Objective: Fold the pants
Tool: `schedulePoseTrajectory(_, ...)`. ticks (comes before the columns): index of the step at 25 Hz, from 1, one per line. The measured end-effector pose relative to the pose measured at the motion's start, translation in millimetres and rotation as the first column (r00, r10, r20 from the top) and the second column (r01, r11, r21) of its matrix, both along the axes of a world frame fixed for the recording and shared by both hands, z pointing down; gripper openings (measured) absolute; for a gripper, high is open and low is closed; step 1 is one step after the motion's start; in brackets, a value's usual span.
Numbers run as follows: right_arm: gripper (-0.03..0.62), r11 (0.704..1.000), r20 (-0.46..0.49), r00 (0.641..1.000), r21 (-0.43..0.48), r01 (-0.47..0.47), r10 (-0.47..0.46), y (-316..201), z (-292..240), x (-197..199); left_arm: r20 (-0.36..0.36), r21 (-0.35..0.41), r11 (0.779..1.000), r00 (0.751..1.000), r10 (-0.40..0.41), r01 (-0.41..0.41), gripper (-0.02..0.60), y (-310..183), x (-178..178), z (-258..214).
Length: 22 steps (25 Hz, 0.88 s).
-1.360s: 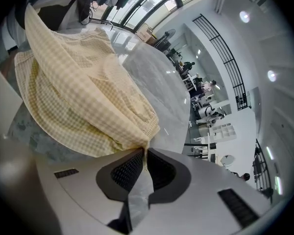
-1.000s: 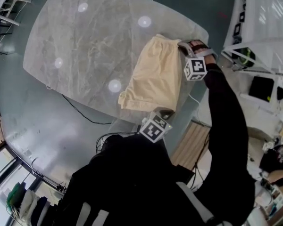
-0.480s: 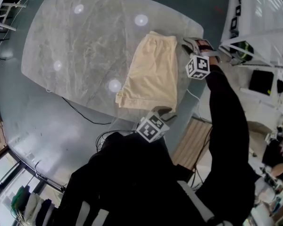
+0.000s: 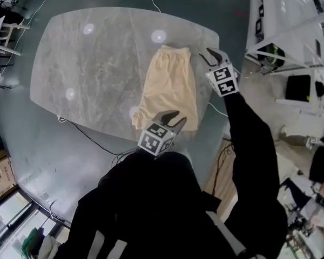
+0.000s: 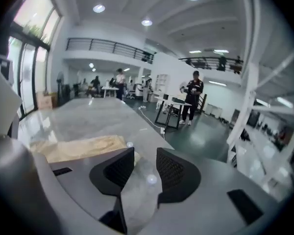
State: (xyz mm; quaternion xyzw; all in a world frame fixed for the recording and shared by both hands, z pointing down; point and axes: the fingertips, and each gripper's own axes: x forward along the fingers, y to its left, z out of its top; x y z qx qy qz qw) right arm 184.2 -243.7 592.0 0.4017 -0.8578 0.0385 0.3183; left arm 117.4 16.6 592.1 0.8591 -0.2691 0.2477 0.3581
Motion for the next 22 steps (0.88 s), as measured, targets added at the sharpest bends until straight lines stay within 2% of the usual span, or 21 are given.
schedulePoseTrajectory(2,0.124,0.995,0.138,0.987,-0.065,-0.077,0.085,7.0,-5.0,4.7,-0.001,0.026,0.999,0.999,-0.036,0.036,0.121,-17.5,-12.5,-9.9)
schedulePoseTrajectory(4,0.123,0.982,0.248,0.955,-0.134,-0.134,0.164,15.5,-10.2,7.6,-0.002,0.059,0.996,0.997,-0.072,0.072,0.121,-38.9,-25.8,-19.2)
schedulePoseTrajectory(8,0.124,0.923,0.427,0.83,-0.293,-0.248,0.358,32.9,-11.4,13.2,0.005,0.111,0.985,0.991,-0.131,0.13,0.121,-82.9,-52.5,-30.2)
schedulePoseTrajectory(10,0.123,0.899,0.449,0.791,-0.334,-0.282,0.415,38.5,-7.3,17.3,0.011,0.122,0.982,0.989,-0.146,0.143,0.121,-103.6,-63.1,-34.2)
schedulePoseTrajectory(17,0.124,0.868,0.404,0.795,-0.405,-0.287,0.452,36.3,17.8,5.9,0.052,0.109,0.978,0.981,-0.187,0.18,0.121,-172.8,-98.7,-24.5)
schedulePoseTrajectory(22,0.129,0.824,0.393,0.774,-0.493,-0.278,0.496,26.1,39.0,-8.7,0.057,0.053,0.977,0.977,-0.207,0.204,0.121,-210.3,-115.1,-1.2)
